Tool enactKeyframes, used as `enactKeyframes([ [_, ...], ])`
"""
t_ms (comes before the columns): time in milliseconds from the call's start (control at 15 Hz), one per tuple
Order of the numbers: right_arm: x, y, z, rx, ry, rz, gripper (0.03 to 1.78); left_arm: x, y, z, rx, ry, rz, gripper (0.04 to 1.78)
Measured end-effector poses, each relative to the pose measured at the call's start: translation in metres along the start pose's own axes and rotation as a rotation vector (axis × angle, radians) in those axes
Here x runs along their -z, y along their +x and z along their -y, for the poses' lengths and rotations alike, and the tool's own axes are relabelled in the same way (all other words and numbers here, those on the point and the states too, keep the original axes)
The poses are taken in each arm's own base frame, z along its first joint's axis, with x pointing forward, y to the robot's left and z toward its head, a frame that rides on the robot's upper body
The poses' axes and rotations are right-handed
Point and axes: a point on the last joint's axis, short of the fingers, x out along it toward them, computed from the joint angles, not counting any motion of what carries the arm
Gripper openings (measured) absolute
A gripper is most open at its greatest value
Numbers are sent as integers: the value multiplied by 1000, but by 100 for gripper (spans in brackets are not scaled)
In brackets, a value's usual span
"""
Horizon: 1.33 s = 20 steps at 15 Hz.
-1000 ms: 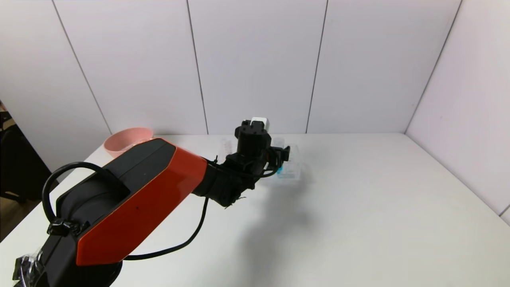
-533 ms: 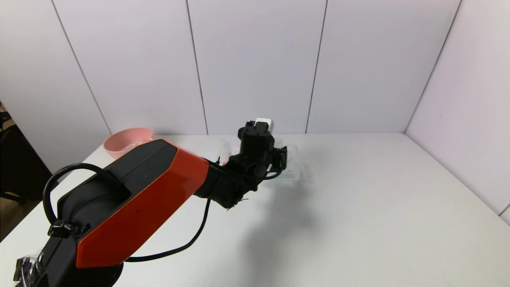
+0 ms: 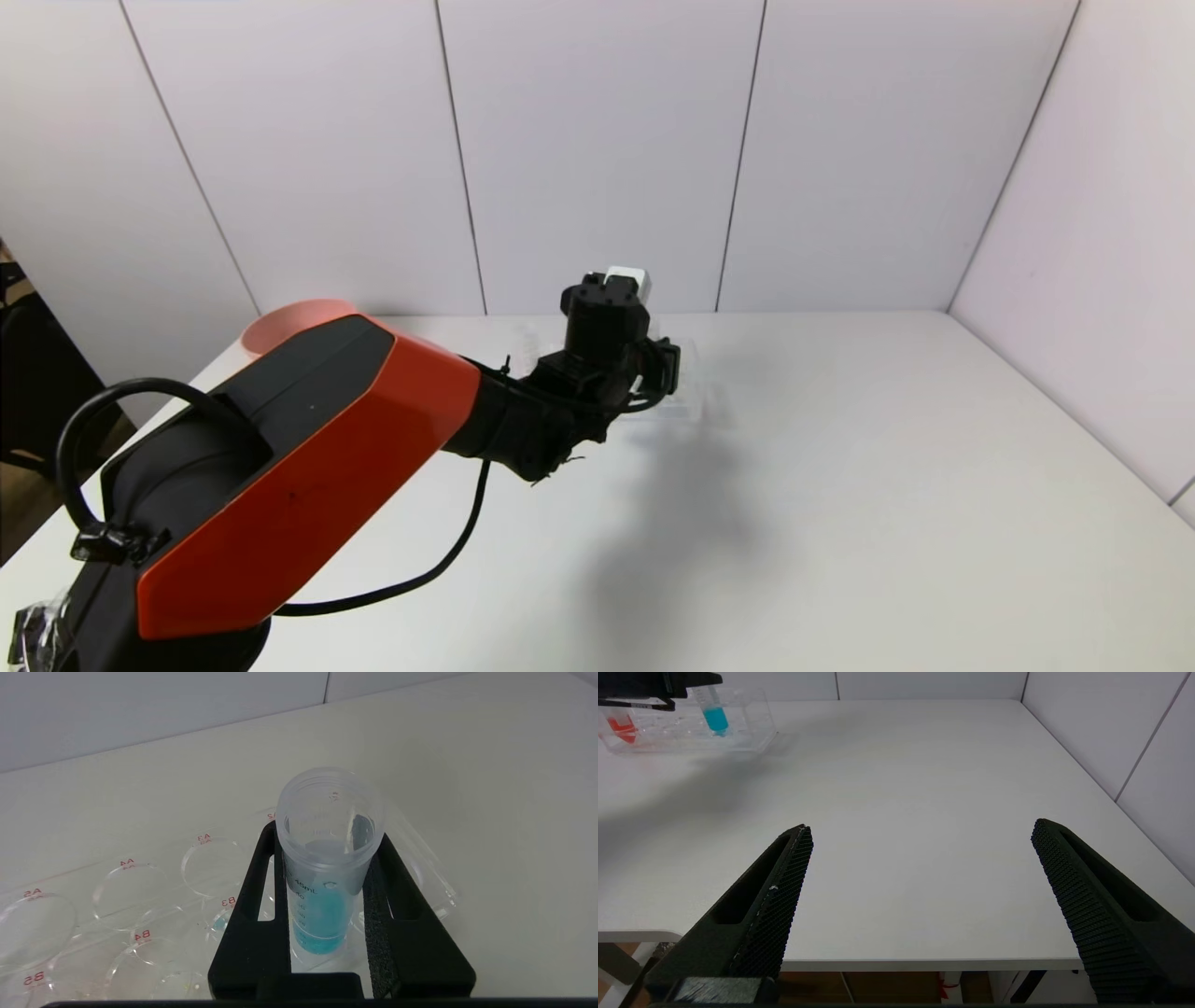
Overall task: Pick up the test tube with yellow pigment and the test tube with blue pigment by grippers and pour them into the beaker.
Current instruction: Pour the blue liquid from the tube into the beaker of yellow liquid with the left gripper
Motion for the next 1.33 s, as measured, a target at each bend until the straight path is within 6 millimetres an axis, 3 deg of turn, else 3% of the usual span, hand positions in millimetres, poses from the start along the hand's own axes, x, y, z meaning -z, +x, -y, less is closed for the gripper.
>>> enactKeyframes([
  [1067,0,0,0,0,0,0,171,-71,-38,16,19,11,70,46],
  [1333,0,0,0,0,0,0,171,-101,-61,4,-10,10,74,46],
])
